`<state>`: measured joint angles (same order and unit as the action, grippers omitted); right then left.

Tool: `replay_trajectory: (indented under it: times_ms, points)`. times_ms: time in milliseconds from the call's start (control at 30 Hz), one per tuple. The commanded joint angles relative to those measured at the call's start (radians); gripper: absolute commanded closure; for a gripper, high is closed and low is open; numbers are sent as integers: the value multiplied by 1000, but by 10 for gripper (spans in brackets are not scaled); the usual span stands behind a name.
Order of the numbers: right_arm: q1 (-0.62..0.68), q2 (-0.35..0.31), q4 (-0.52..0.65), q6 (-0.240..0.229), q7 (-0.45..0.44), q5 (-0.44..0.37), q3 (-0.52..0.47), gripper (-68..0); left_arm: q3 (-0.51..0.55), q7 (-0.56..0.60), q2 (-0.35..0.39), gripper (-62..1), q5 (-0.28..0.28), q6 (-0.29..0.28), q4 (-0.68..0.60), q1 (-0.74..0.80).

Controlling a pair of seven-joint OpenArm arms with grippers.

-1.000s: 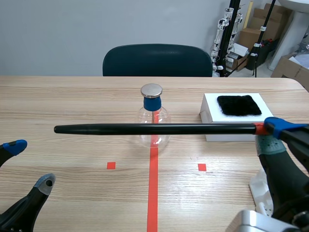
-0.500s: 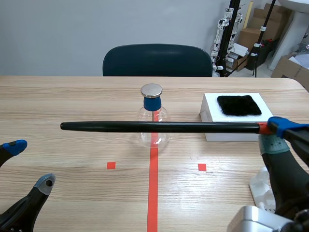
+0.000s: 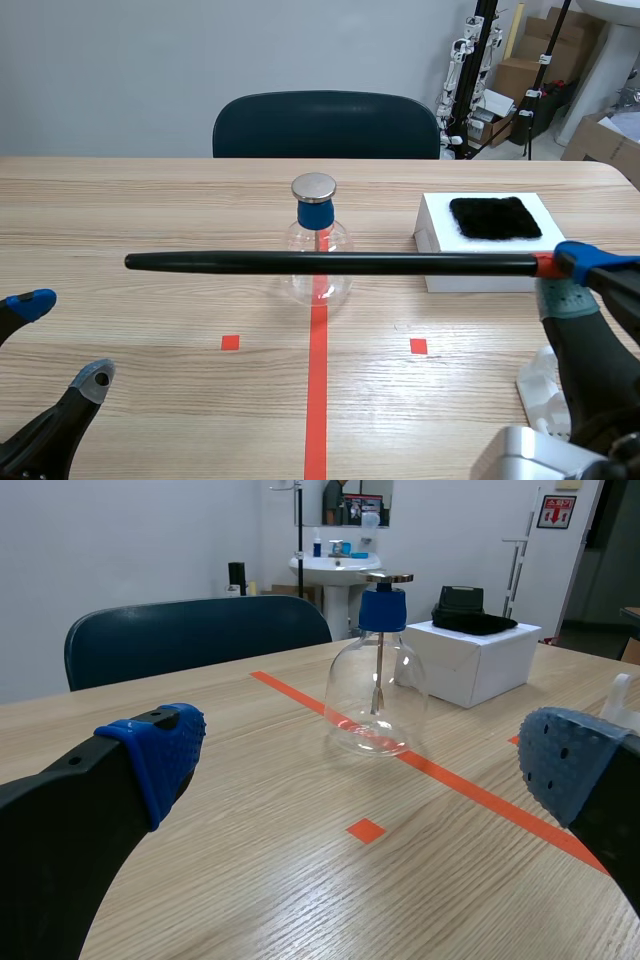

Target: Do the electroscope experiment. pick up the black charging rod

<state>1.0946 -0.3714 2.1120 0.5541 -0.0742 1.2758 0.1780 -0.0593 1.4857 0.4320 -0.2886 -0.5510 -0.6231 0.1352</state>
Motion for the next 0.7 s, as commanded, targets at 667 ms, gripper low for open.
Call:
replay_trajectory:
  times_ms: [667]
  points:
    - [-8,0,6,29,-38,-12,-9,-25,3,14,1,-623,7,2,-11,-5]
